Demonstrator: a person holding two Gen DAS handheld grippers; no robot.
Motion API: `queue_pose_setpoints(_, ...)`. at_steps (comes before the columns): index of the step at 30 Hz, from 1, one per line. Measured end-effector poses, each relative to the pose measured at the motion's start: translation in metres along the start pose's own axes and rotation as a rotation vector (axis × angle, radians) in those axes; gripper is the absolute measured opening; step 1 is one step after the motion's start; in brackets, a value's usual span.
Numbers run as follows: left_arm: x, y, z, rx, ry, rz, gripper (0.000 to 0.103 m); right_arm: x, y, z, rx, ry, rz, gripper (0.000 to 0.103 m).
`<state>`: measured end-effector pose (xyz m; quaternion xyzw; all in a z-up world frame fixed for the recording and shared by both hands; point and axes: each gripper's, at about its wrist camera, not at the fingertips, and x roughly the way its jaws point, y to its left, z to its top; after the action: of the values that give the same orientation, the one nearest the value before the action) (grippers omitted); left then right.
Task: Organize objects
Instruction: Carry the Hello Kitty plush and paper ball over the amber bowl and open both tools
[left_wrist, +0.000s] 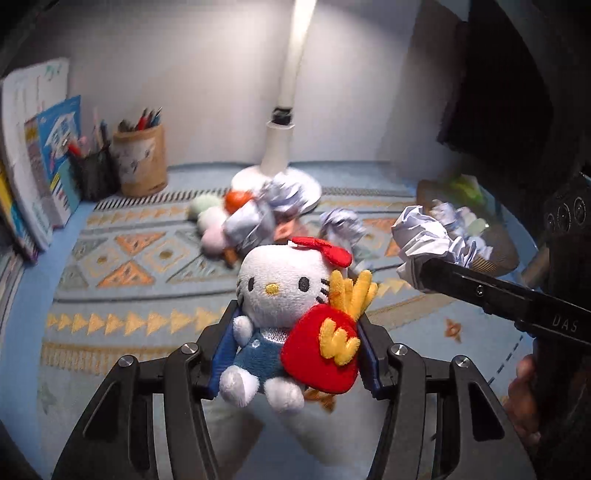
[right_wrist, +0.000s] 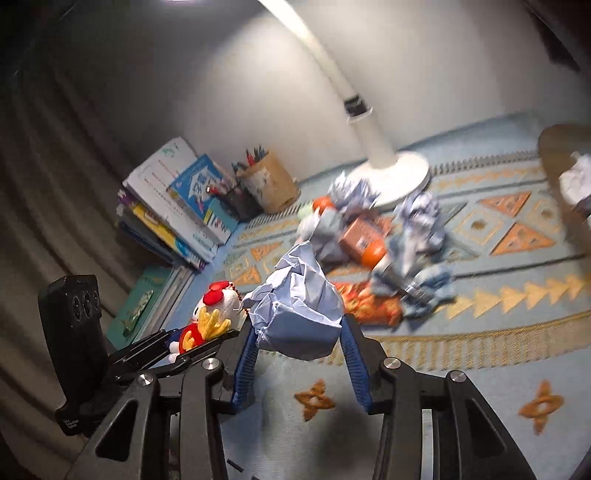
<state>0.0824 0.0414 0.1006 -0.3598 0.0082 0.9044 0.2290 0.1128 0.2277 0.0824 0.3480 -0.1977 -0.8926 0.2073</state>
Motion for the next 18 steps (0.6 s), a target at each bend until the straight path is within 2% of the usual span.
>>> queue_pose_setpoints(4, 0.004, -0.069, 0.046, 0.118, -0.093, -0.106, 0.053, -0.075, -0.023, 0.034, -0.063, -0.208, -0.21, 0.044)
queue_pose_setpoints(8, 0.035, -0.13, 0.08, 0.169, -0.13, -0.221, 0.053, -0.137, -0.064, 0.052, -0.031, -0.355, -0.413, 0.044)
queue_pose_setpoints(13, 0.09, -0.177, 0.104, 0.118, -0.108, -0.322, 0.053, -0.187, -0.127, 0.063, 0.069, -0.44, -0.57, 0.044)
queue_pose_setpoints(15, 0.11, -0.189, 0.109, 0.1, -0.101, -0.339, 0.053, -0.199, -0.151, 0.065, 0.112, -0.473, -0.613, 0.044)
queue_pose_setpoints(18, 0.136, -0.202, 0.109, 0.075, -0.082, -0.34, 0.053, -0.213, -0.176, 0.057, 0.152, -0.584, -0.699, 0.044)
